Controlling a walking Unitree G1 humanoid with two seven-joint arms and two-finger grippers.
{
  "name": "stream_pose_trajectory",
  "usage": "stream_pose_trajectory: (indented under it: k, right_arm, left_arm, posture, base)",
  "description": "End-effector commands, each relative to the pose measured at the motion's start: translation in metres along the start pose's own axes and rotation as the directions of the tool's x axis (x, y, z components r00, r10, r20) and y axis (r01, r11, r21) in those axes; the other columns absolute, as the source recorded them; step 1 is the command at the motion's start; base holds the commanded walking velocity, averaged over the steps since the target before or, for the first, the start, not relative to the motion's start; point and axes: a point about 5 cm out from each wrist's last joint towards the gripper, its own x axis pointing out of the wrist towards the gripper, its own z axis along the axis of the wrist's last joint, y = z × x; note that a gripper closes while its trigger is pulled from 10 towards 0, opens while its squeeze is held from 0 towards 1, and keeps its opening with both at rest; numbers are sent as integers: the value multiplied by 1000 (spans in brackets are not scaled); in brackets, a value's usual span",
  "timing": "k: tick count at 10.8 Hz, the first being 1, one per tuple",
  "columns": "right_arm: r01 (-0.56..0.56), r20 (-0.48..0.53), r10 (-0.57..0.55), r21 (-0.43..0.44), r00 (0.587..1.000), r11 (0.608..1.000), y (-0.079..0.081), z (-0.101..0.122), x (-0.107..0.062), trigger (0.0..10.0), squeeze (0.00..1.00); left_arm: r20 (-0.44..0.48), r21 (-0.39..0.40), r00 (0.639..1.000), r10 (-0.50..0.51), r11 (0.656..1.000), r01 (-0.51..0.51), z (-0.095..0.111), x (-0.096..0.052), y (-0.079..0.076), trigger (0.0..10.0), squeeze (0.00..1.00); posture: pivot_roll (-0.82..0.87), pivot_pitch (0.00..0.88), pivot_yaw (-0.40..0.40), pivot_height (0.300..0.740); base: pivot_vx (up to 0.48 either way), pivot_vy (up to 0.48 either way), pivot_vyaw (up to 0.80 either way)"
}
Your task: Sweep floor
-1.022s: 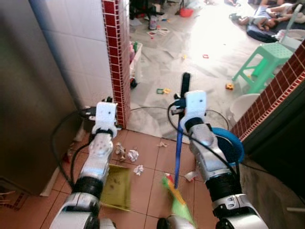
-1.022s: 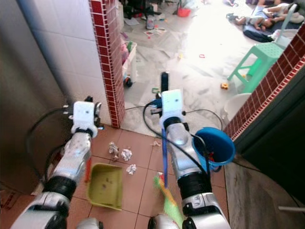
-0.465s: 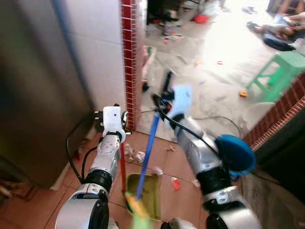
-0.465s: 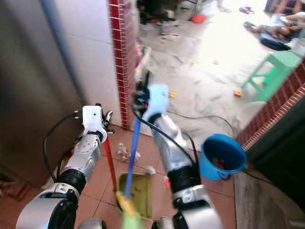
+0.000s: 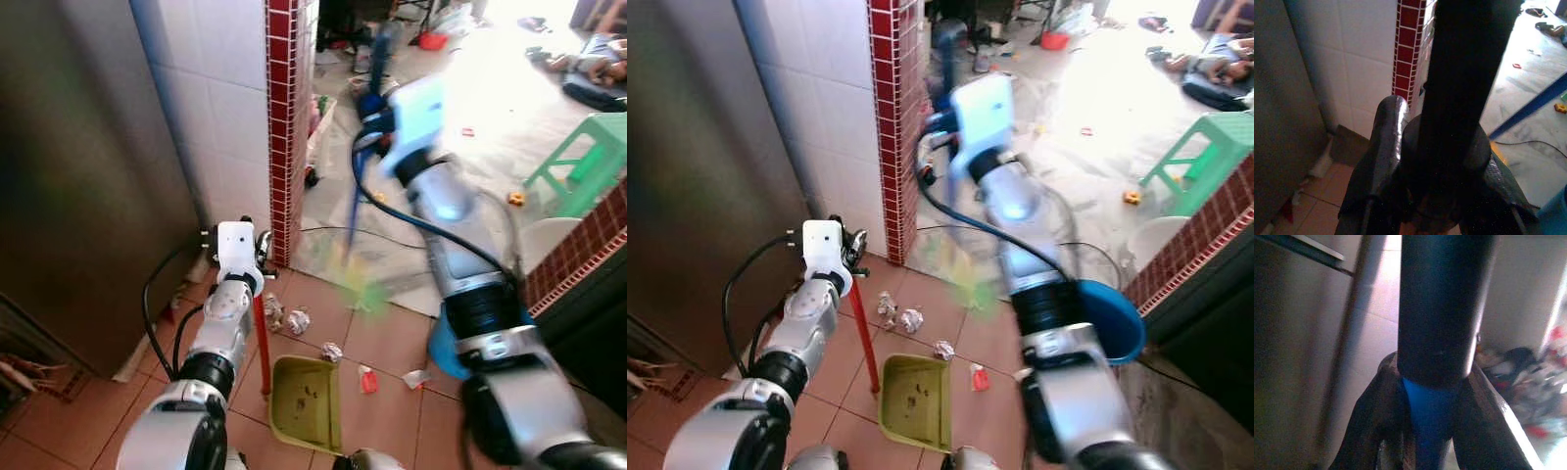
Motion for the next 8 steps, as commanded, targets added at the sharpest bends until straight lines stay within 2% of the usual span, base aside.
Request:
stream_pose_trajectory:
  k: [1, 3, 4, 6, 8]
  right_arm:
    - [24, -17, -25, -43, 1000, 999, -1, -6, -3, 10000, 0]
    - [59, -103, -68, -84, 992, 995, 7, -41, -26, 10000, 0]
    - [104, -190, -99, 15, 977, 995, 21, -65, -41, 10000, 0]
    - [174, -321, -107, 186, 941, 967, 36, -86, -49, 10000, 0]
    - [202, -334, -99, 289, 937, 936, 43, -85, -45, 10000, 0]
  left_arm:
    - [-135, -28, 990, -37, 999, 34, -31, -11, -9, 10000, 0]
    - [-101, -11, 994, -40, 999, 39, -25, -20, -4, 10000, 0]
    - [-77, -14, 997, -21, 1000, 20, -18, -28, 5, 10000, 0]
    - [-81, -10, 997, 17, 1000, -18, -13, -35, 19, 10000, 0]
    - [-95, -10, 995, 28, 1000, -29, -10, -38, 22, 10000, 0]
  posture:
    - [-27, 94, -55, 740]
    - [8, 143, -51, 740]
    - [31, 174, -40, 740]
    - [48, 189, -36, 740]
    - [43, 186, -36, 740]
  base:
    - [0, 0, 0]
    - [0, 0, 0]
    - [0, 0, 0]
    - [0, 0, 0]
    - [0, 0, 0]
